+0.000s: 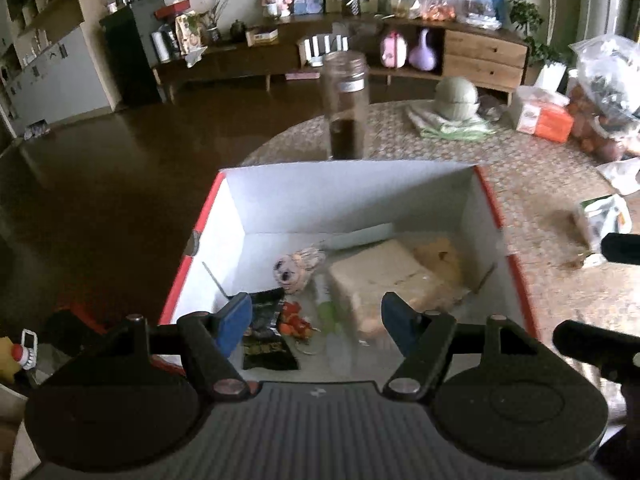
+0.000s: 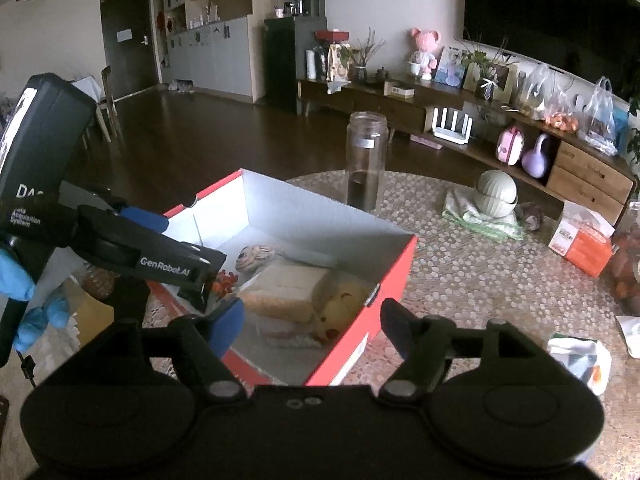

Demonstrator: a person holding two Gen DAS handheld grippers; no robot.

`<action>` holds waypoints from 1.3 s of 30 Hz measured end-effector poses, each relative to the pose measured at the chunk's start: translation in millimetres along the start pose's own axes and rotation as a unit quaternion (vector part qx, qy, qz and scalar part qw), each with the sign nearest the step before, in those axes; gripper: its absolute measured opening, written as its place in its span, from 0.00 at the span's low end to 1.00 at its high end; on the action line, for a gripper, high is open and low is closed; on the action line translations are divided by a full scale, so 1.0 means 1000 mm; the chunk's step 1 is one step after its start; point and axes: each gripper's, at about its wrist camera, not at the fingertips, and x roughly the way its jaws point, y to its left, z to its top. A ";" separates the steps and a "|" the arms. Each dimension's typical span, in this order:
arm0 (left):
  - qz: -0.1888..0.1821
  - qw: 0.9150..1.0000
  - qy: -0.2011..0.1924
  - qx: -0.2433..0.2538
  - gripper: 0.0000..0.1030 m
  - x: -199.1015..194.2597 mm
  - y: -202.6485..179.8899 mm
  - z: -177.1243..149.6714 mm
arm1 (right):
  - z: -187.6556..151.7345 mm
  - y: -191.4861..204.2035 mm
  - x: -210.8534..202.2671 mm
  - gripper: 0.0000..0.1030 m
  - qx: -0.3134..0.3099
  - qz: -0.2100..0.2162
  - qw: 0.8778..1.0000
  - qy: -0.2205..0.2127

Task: Organize objects
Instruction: 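Withdraw both grippers from the box back toward the table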

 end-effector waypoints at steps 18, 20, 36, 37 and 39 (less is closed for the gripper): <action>-0.065 0.997 -0.038 0.015 0.83 -0.046 -0.089 -0.013 | -0.043 -0.063 -0.067 0.82 0.051 -0.014 0.999 -0.013; -0.072 0.996 -0.042 0.013 0.83 -0.047 -0.100 -0.014 | -0.049 -0.073 -0.071 0.82 0.057 -0.020 0.998 -0.011; -0.128 0.990 -0.033 0.045 1.00 -0.027 -0.195 -0.023 | -0.095 -0.160 -0.098 0.82 0.102 -0.066 0.993 0.004; -0.129 0.990 -0.033 0.047 1.00 -0.025 -0.201 -0.024 | -0.098 -0.166 -0.099 0.82 0.105 -0.070 0.992 0.006; -0.130 0.990 -0.033 0.051 1.00 -0.021 -0.212 -0.025 | -0.103 -0.176 -0.100 0.82 0.112 -0.074 0.991 0.010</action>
